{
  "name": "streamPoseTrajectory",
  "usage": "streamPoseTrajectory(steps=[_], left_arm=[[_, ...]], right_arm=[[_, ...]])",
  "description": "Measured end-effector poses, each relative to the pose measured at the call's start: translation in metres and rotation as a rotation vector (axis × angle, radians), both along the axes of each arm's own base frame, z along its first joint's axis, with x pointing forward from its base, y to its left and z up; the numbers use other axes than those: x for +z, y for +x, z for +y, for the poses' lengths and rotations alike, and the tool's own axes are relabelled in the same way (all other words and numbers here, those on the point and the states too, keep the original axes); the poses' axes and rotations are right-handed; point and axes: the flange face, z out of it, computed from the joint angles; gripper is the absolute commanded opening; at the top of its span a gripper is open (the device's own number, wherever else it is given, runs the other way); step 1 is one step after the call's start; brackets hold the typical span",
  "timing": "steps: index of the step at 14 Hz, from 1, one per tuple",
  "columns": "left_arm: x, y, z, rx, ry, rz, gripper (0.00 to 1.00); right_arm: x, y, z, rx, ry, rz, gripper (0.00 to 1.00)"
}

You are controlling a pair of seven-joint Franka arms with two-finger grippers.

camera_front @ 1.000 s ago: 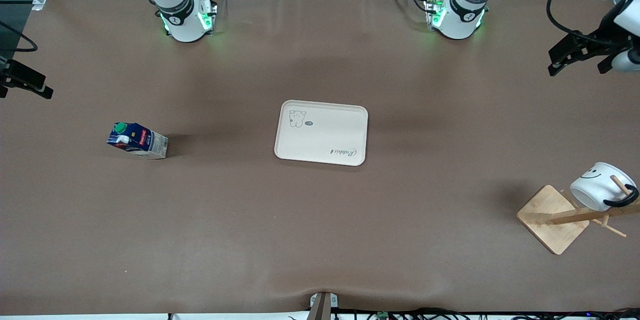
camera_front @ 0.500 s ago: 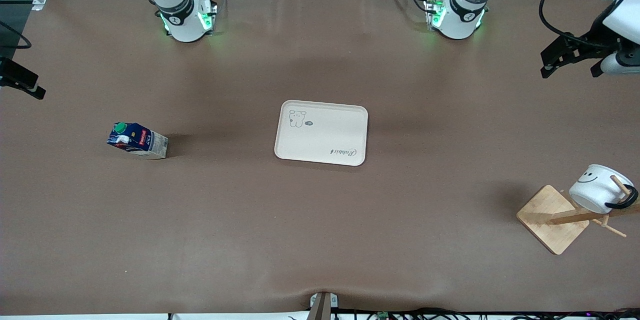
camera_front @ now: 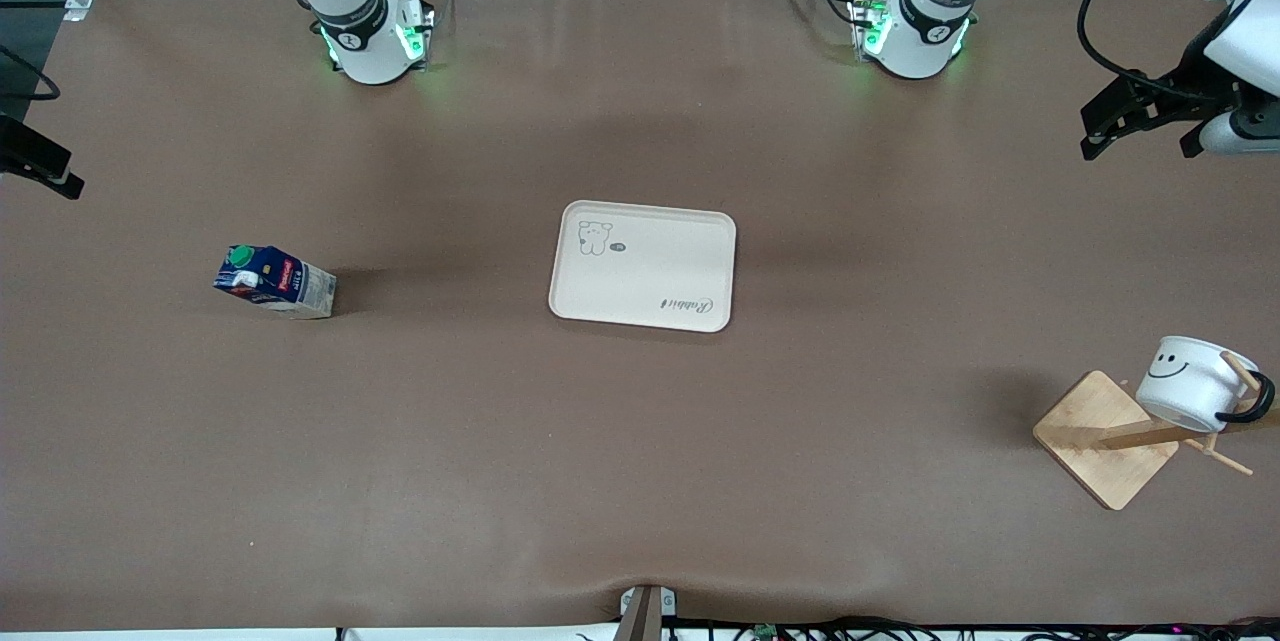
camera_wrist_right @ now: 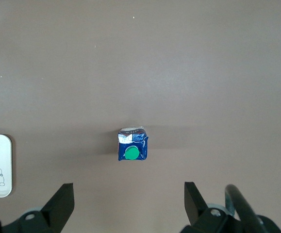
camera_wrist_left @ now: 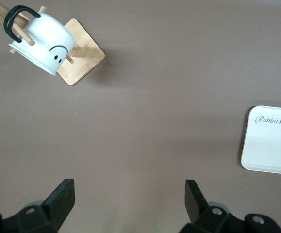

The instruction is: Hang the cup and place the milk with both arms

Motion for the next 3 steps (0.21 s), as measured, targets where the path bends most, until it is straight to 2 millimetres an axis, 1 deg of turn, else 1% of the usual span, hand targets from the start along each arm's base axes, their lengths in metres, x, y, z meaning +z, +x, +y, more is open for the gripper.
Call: streamPoseTrajectory(steps=[3], left_arm=[[-0.0031,0.0024,0.0039,0.006,0.000,0.006,1.00]], right_arm=[[0.0000,0.0000,-0.0002,0.000,0.000,0.000,1.00]])
